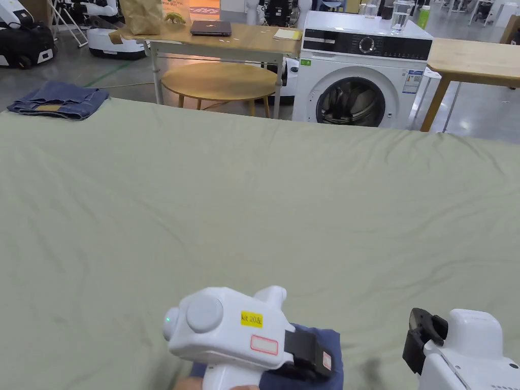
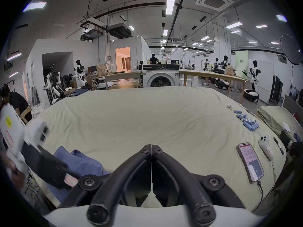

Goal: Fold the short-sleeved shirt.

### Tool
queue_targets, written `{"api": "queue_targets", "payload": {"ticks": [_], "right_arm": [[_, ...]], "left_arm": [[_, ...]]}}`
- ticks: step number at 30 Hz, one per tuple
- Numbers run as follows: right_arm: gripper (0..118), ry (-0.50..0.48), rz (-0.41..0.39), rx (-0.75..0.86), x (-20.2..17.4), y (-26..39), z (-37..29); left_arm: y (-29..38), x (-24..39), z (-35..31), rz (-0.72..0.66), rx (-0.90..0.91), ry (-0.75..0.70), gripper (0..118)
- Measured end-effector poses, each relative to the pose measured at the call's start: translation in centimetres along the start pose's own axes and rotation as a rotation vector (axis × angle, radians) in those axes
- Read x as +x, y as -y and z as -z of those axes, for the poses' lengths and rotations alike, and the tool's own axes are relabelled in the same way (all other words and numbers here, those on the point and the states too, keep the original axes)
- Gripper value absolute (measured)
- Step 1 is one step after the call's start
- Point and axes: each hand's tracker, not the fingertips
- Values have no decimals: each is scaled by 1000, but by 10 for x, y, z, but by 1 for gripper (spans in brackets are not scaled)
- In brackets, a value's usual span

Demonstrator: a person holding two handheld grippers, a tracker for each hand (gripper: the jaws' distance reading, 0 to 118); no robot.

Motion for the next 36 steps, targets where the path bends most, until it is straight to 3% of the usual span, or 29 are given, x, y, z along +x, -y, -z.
{"api": "queue_targets", "payload": {"ticks": [6, 10, 14, 17, 28, 32, 36], "right_arm": [[0, 11, -4, 1, 5, -1, -3], [0, 21, -4, 5, 9, -1, -4], [0, 23, 9, -2, 12, -2, -2], [0, 22, 12, 8, 10, -6, -3], [0, 6, -20, 151, -25, -41, 0], [0, 25, -50, 243, -45, -52, -1], [0, 45, -49, 334, -59, -61, -3]], "left_arm": [[12, -22, 44, 4, -61, -66, 0], [15, -18, 46, 97, -46, -91, 0], [10, -12, 39, 94, -57, -84, 0], [6, 8, 13, 198, 17, -140, 0], [16, 58, -113, 576, 738, -396, 0], [39, 65, -130, 702, 1060, -582, 0], [50, 70, -132, 808, 1196, -795, 0]]}}
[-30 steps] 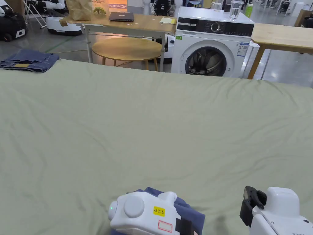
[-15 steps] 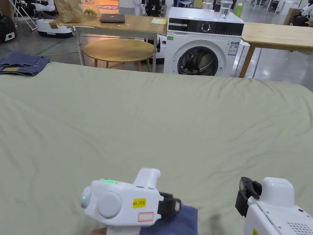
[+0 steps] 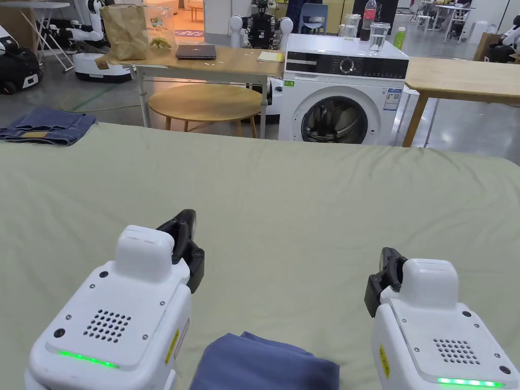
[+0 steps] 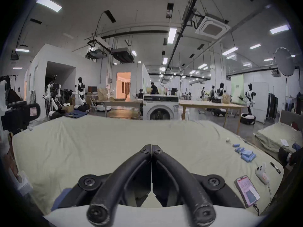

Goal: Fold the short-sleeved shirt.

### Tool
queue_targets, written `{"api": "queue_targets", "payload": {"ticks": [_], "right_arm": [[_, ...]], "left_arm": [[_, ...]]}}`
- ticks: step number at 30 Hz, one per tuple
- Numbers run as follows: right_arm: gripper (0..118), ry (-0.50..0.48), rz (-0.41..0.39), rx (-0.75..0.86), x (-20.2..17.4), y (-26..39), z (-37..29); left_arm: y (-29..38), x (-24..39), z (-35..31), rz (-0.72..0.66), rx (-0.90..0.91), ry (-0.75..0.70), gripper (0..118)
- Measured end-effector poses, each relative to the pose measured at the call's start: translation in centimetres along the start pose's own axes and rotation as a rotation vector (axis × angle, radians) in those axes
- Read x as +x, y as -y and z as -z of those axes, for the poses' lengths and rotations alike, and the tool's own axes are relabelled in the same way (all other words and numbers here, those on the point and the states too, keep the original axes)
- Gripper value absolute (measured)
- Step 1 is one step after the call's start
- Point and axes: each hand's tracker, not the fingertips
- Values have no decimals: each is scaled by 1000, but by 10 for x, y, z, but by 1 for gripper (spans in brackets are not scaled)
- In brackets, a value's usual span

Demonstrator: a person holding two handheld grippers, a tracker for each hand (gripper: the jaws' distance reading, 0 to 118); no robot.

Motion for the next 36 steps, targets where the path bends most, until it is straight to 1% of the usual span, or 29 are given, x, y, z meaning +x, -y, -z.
{"api": "queue_targets", "payload": {"ticks": [2, 4, 6, 8, 12, 15, 22, 27, 28, 30, 31, 33, 36], "right_arm": [[0, 0, 13, 26, -3, -4, 0], [0, 4, 22, 47, -4, -7, 1], [0, 5, 25, 58, -4, -9, 1], [0, 12, 22, 60, -5, -10, 1], [0, 12, 17, 32, -3, -6, -4], [0, -15, -2, -36, -3, 3, -12], [0, -167, -8, -311, -20, 57, -35], [0, -246, -55, -500, -39, 110, -36], [0, -248, -57, -540, -41, 119, -33], [0, -209, -59, -614, -42, 141, -25], [0, -195, -46, -615, -40, 147, -23], [0, -192, -21, -563, -38, 146, -24], [0, -182, -24, -579, -40, 144, -23]], "left_arm": [[-1, 0, -4, 53, 24, -49, 0], [-2, -5, -5, 33, 17, -56, 0], [-3, -16, -6, -48, 13, -68, 0], [-2, -26, -3, -104, -18, -113, 0], [4, -49, -4, -207, -70, -148, 0], [11, -59, -9, -213, -86, -163, 0], [28, -69, -17, -202, -165, -148, 0], [42, -71, -19, -206, -261, -118, 0], [44, -70, -21, -204, -278, -111, 0], [50, -72, -26, -215, -323, -72, 0], [52, -74, -28, -231, -339, -52, 0], [58, -78, -34, -287, -389, 0, 0], [70, -92, -29, -414, -540, 157, 0]]}}
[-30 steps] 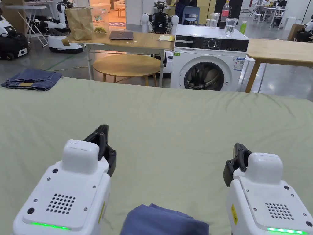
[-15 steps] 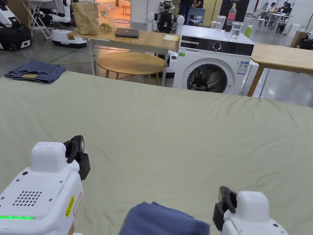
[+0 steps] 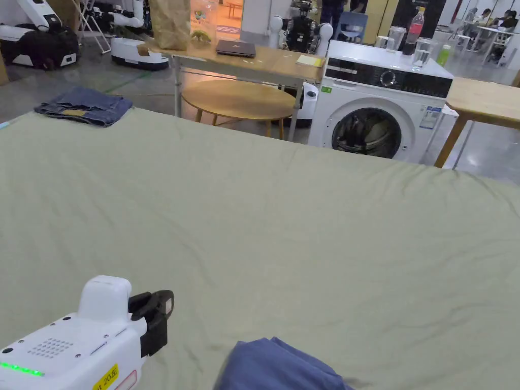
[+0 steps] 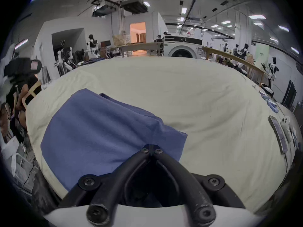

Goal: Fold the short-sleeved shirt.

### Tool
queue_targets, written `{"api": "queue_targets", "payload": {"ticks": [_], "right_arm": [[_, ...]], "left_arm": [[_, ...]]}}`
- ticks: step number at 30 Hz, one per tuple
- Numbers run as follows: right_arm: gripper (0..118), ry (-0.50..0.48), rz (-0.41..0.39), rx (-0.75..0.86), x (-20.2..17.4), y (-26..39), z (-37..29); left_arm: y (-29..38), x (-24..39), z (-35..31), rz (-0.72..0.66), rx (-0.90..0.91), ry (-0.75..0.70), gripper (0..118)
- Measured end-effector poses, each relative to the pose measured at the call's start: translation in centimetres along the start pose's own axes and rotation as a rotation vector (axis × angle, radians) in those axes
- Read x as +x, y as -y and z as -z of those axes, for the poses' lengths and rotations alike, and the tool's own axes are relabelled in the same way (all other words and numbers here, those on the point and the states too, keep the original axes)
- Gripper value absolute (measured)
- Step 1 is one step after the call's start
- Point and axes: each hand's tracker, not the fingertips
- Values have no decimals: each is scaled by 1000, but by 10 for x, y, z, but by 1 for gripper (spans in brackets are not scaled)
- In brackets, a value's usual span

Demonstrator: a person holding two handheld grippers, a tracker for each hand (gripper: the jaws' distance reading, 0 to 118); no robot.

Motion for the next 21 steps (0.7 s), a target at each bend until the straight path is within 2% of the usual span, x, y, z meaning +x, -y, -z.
{"api": "queue_targets", "payload": {"ticks": [2, 3, 5, 6, 7, 8, 12, 15, 18, 21], "right_arm": [[0, 1, 7, -1, 0, 0, 0], [0, 0, 7, 0, 0, 0, 0], [0, -7, 7, -3, 2, -2, 0], [0, -13, 8, -6, 4, -2, 0], [0, -20, 11, -9, 5, -3, 0], [0, -28, 16, -12, 7, -3, 0], [0, -38, 17, -17, 7, -4, -1], [0, -37, 19, -18, 7, -4, -1], [0, -37, 20, -18, 7, -4, -1], [0, -40, 24, -21, 7, -5, -2]], "left_arm": [[2, -10, 10, -66, -122, 60, 0], [4, -16, 15, -99, -165, 89, 8], [7, -25, 24, -163, -243, 170, 34], [9, -32, 30, -198, -282, 226, 54], [10, -36, 37, -232, -313, 268, 64], [12, -41, 43, -279, -376, 326, 68], [23, -54, 72, -433, -494, 467, 81], [34, -56, 102, -483, -615, 590, 81], [52, -51, 129, -542, -719, 622, 81], [62, -45, 144, -586, -697, 731, 81]]}}
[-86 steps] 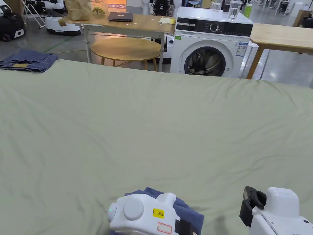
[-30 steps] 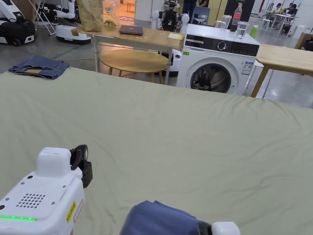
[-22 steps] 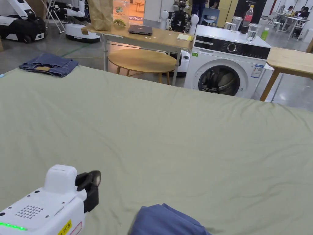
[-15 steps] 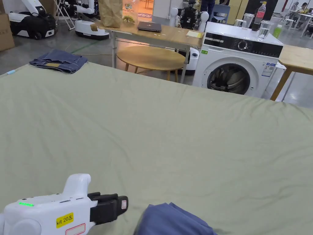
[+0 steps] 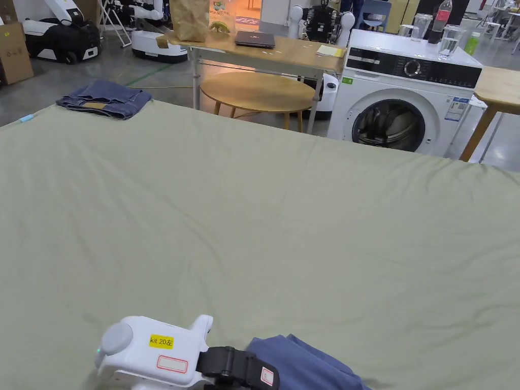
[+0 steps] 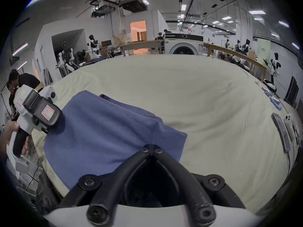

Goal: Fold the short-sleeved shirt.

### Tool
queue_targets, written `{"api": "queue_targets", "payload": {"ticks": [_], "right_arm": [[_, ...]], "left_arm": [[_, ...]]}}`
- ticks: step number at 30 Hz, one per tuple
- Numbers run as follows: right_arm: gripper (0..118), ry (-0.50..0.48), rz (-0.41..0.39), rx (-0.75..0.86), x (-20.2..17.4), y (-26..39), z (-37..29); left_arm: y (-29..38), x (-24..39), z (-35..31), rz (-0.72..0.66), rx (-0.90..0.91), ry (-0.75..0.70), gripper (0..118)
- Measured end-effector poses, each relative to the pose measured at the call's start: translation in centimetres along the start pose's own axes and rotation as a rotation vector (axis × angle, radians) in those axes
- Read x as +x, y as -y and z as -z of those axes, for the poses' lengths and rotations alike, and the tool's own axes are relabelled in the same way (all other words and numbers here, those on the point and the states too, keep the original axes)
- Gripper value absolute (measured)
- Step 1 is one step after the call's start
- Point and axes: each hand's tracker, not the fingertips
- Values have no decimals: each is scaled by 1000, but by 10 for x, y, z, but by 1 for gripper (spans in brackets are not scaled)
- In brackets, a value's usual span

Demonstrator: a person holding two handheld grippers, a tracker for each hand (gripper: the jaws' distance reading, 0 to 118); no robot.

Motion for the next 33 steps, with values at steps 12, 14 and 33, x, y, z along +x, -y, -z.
{"api": "queue_targets", "payload": {"ticks": [12, 14, 33], "right_arm": [[0, -16, -12, 6, -1, -4, -4], [0, -2, -66, 21, -5, -7, -6], [0, 93, -104, 370, 19, -115, -21]], "left_arm": [[7, -17, 22, -39, -19, -13, 20], [11, -20, 21, -22, -4, 0, 19], [-10, 55, -150, -18, 158, -176, 18]]}}
